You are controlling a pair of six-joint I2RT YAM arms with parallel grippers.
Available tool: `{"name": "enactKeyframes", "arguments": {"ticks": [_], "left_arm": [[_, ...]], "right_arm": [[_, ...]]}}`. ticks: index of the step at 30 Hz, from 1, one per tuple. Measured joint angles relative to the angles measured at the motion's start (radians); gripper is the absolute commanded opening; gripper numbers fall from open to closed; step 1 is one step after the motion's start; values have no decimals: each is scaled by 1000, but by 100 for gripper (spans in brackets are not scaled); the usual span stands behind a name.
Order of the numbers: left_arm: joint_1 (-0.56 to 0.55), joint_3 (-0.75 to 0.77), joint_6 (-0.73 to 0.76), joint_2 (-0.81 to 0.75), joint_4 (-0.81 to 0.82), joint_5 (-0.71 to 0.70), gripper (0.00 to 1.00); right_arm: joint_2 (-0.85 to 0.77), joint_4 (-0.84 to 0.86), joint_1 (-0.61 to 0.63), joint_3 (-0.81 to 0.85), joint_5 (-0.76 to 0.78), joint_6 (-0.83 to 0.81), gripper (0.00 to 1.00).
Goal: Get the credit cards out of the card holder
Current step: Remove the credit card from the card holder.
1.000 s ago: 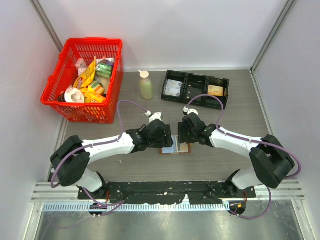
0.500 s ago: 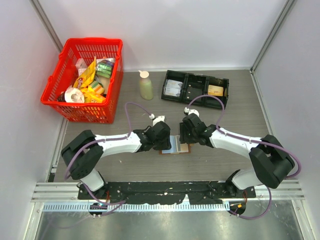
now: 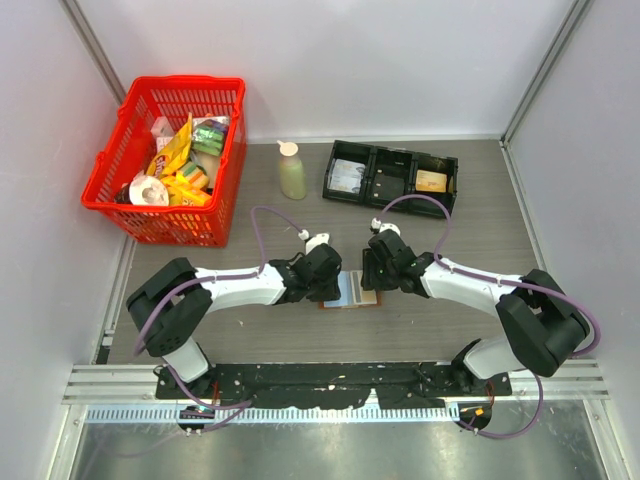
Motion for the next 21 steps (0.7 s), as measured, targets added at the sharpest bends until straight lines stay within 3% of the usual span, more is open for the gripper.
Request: {"name": "enactKeyframes", "arguments": {"ticks": [21], "left_arm": [[0, 0, -5, 4, 6, 1, 30]], "right_arm": [[-30, 19, -6, 0, -96, 3, 35]]}}
